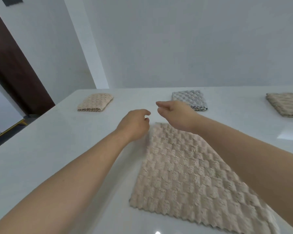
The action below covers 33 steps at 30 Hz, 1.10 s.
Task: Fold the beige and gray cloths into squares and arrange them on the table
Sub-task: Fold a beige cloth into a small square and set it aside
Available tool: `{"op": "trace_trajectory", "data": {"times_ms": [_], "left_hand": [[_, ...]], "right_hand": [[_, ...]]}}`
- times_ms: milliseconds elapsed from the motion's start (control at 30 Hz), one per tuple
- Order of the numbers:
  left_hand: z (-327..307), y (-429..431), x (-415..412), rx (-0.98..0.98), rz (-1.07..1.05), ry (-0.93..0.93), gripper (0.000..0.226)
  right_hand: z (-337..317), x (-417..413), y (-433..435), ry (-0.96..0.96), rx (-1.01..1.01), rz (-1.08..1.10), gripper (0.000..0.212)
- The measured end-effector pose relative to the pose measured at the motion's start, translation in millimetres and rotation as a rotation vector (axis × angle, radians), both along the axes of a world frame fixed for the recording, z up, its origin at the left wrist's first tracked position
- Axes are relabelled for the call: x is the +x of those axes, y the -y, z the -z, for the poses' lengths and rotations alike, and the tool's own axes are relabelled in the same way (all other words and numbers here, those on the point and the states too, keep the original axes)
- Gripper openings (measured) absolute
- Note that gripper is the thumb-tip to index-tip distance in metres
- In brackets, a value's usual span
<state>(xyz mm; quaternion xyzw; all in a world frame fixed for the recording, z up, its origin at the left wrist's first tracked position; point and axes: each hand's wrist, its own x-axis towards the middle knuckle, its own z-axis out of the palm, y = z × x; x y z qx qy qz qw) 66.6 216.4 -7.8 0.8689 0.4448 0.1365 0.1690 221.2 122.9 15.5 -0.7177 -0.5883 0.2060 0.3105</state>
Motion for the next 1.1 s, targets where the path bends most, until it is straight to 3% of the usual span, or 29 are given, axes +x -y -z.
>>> {"op": "trace_trajectory", "data": {"times_ms": [233, 433, 567, 733, 1100], "left_hand": [[14, 72, 42, -0.082, -0.001, 0.059, 0.045], [31, 91, 44, 0.054, 0.032, 0.034, 0.041], [44, 82, 31, 0.181, 0.034, 0.052, 0.034], [48, 77, 27, 0.032, -0.054, 0.029, 0.044], [52, 75, 32, 0.089, -0.074, 0.052, 0.040]], "right_hand": [[18, 30, 93, -0.029, 0.028, 0.114, 0.045], [46, 56, 133, -0.056, 0.081, 0.231, 0.042], [62, 84, 156, 0.052, 0.177, 0.478, 0.036], [79, 108, 160, 0.080, 0.104, 0.677, 0.037], [94, 118, 148, 0.289, -0.017, 0.633, 0.040]]}}
